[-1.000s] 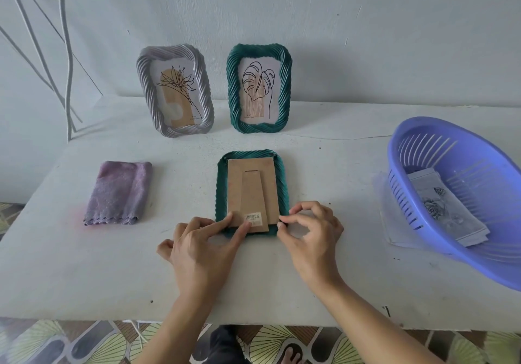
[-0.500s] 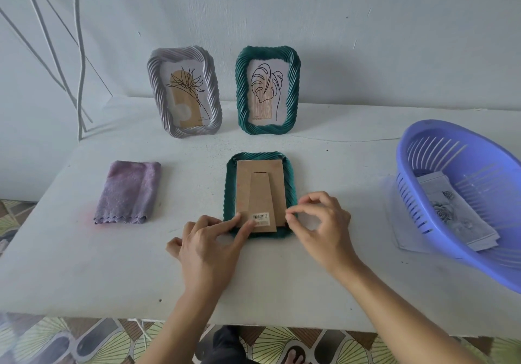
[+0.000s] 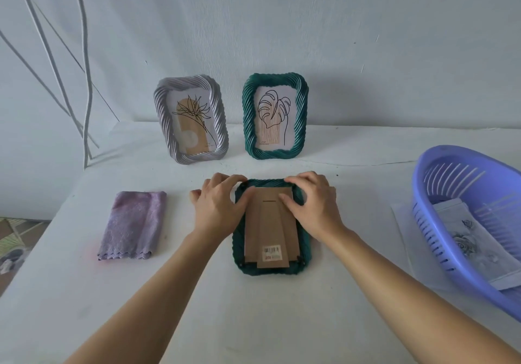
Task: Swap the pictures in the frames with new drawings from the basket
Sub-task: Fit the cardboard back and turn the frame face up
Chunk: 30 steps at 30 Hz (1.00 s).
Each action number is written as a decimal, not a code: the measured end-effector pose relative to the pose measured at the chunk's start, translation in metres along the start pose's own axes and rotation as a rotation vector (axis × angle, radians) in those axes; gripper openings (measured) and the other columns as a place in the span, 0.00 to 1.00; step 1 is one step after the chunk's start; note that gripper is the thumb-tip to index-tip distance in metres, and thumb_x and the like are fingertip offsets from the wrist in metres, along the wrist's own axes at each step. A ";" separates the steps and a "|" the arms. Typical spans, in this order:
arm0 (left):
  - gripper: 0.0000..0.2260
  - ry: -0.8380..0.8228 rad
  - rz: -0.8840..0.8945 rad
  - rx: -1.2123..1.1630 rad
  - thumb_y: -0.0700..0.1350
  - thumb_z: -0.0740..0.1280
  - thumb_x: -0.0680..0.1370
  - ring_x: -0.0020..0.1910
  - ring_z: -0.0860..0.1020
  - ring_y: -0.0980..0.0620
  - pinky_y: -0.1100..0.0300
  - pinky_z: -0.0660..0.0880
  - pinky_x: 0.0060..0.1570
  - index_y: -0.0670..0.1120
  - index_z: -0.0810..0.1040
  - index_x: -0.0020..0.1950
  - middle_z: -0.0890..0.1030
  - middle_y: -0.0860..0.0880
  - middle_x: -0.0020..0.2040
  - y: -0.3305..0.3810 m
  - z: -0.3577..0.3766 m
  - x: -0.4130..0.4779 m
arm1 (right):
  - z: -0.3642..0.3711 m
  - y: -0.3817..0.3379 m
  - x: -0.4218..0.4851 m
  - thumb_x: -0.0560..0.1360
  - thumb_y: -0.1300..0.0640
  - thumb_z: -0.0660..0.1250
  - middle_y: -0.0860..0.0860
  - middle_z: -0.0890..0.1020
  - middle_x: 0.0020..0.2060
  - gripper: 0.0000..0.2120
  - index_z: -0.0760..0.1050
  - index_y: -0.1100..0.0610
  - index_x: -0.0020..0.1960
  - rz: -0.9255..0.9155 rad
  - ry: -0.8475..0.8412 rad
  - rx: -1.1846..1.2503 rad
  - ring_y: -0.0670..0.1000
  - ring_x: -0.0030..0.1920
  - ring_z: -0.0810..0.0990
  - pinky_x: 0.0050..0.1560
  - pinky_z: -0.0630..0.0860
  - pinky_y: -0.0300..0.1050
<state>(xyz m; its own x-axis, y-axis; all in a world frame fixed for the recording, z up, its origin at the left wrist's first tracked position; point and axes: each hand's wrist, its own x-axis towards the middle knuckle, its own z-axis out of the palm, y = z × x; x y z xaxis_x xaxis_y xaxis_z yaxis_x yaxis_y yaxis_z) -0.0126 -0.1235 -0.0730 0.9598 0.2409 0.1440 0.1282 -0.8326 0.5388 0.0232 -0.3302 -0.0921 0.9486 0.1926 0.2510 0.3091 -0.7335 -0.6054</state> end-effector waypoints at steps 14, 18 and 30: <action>0.07 0.007 0.084 -0.057 0.58 0.69 0.77 0.51 0.74 0.55 0.51 0.59 0.51 0.62 0.79 0.54 0.75 0.59 0.49 -0.009 0.010 0.010 | 0.010 0.006 -0.003 0.70 0.49 0.76 0.44 0.82 0.50 0.14 0.81 0.53 0.53 -0.007 0.152 0.139 0.47 0.54 0.80 0.55 0.76 0.58; 0.10 -0.015 0.099 -0.010 0.62 0.66 0.77 0.55 0.72 0.55 0.51 0.57 0.53 0.61 0.81 0.54 0.74 0.59 0.52 -0.007 0.009 0.007 | 0.008 0.005 -0.004 0.72 0.45 0.72 0.44 0.82 0.50 0.14 0.80 0.52 0.53 -0.017 0.133 0.135 0.47 0.55 0.79 0.55 0.76 0.58; 0.12 -0.157 0.105 0.020 0.65 0.66 0.75 0.58 0.72 0.53 0.49 0.59 0.54 0.60 0.79 0.52 0.73 0.57 0.56 -0.002 0.004 0.018 | 0.010 0.004 -0.006 0.73 0.48 0.73 0.43 0.80 0.51 0.13 0.78 0.51 0.55 -0.002 0.119 0.049 0.46 0.57 0.76 0.57 0.68 0.46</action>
<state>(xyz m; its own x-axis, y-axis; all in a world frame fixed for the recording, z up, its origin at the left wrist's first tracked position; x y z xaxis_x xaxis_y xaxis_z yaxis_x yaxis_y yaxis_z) 0.0052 -0.1196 -0.0753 0.9952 0.0725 0.0660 0.0287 -0.8592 0.5109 0.0194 -0.3282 -0.1038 0.9341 0.1138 0.3382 0.3170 -0.7001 -0.6399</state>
